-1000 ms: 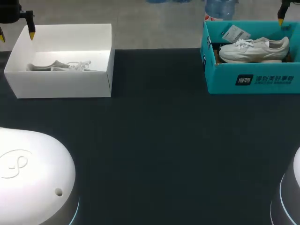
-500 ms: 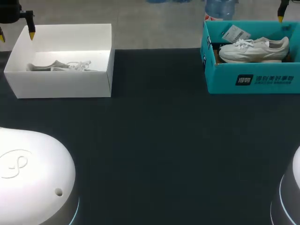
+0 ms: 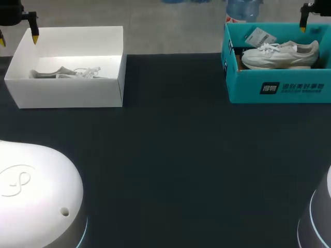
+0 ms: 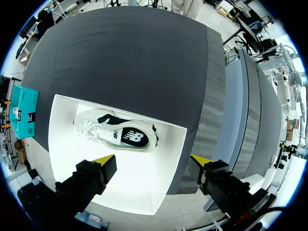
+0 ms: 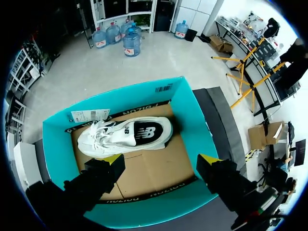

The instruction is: Take the shoe out of the shoebox, open the shoe tongue, remove and reinsert the insole, then place the shoe into the shoebox

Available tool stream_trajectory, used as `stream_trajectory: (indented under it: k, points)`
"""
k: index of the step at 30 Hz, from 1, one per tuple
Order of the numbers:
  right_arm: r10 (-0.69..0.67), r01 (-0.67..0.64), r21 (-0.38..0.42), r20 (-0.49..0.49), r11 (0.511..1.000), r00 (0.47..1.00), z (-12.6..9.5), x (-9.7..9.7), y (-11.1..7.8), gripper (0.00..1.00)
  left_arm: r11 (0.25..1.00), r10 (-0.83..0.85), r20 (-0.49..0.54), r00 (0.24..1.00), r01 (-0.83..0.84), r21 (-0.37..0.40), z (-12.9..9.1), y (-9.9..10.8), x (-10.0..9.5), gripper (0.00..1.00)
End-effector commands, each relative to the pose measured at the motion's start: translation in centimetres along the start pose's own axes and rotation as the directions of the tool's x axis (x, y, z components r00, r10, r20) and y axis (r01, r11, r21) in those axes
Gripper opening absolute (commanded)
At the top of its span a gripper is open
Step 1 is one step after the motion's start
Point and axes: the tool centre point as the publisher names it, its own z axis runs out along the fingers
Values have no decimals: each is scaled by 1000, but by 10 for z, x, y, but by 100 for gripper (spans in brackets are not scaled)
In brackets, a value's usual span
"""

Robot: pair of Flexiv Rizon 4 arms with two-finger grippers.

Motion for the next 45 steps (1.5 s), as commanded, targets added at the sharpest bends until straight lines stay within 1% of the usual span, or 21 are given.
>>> stream_trajectory:
  k: [1, 4, 6, 7, 21, 22, 24, 26, 27, 32, 35, 41, 45]
  points:
    - [12, -11, 62, -16, 998, 1000, 24, 0, 17, 100, 1000, 0, -2, 1000, 0, -4, 0, -2, 0, 100]
    - [25, -22, 95, -31, 995, 999, 35, -2, 14, 100, 1000, 0, -2, 1000, 0, -4, 0, -2, 0, 100]
    - [37, -34, 111, -21, 993, 999, 43, -3, 12, 100, 1000, 0, -2, 1000, 0, -4, 0, -2, 0, 100]
    - [34, -34, 117, 3, 992, 999, 46, -5, 11, 100, 1000, 0, -2, 1000, 0, -4, 0, -2, 0, 100]
    - [34, -34, 117, 3, 992, 999, 46, -5, 11, 100, 1000, 0, -2, 1000, 0, -4, 0, -2, 0, 100]
    - [48, -47, 100, -6, 994, 999, 49, -5, 14, 100, 1000, 0, -2, 1000, 0, -4, 0, -2, 0, 100]
    - [35, -35, 80, 9, 996, 999, 56, -4, 19, 100, 1000, 0, -2, 1000, 0, -4, 0, -2, 0, 100]
    - [25, -26, 98, 14, 995, 1000, 64, -3, 22, 100, 1000, 0, -2, 1000, 0, -4, 0, -2, 0, 100]
    - [29, -30, 90, 9, 995, 1000, 66, -2, 24, 100, 1000, 0, -2, 1000, 0, -4, 0, -2, 0, 100]
    - [4, -4, 119, 1, 993, 1000, 83, 1, 29, 100, 1000, 0, -2, 1000, 0, -4, 0, -2, 0, 100]
    - [7, -7, 130, -6, 991, 1000, 92, -2, 30, 100, 1000, 0, -2, 1000, 0, -4, 0, -2, 0, 100]
    - [23, -16, 181, -36, 983, 999, 110, -8, 31, 100, 1000, 0, -2, 1000, 0, -4, 0, -2, 0, 100]
    - [12, -8, 215, -19, 977, 1000, 121, -13, 31, 100, 1000, 0, -2, 1000, 0, -4, 0, -2, 0, 100]
